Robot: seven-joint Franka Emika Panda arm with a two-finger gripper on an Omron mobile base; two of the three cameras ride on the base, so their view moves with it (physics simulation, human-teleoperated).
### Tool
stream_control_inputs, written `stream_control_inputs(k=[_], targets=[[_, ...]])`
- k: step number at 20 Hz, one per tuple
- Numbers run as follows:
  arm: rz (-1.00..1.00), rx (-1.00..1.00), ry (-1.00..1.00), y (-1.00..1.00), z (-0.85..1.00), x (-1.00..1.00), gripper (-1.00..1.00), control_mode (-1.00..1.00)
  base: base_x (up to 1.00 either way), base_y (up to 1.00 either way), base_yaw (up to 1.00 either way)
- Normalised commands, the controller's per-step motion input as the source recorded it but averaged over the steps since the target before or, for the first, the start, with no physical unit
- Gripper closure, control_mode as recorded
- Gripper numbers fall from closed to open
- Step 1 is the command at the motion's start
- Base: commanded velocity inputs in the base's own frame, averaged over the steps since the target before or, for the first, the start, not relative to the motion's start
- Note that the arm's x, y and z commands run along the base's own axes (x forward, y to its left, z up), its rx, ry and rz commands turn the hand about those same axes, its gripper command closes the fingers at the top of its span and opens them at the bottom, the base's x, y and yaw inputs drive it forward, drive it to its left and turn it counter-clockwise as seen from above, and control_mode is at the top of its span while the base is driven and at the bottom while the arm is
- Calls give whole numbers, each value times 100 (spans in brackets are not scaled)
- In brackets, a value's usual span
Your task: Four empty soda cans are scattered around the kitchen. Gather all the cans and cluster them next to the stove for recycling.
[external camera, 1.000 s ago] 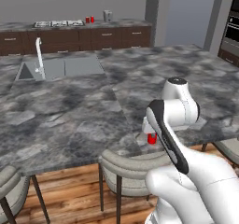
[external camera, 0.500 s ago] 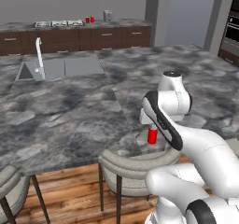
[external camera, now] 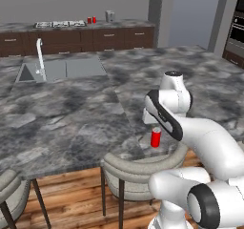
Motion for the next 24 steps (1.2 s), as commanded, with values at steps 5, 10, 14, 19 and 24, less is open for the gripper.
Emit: stream_control_inputs(k=[5,10,14,19,24], targets=[[0,0,0,-4,-27,34,-100,-100,0,0,0],[0,0,0,0,-35,43,-100,-100,0,0,0],[0,0,0,-1,-39,39,-100,-100,0,0,0],[0,0,0,-1,-35,34,-100,-100,0,0,0],[0,0,0,-2,-10,12,-100,-100,0,0,0]])
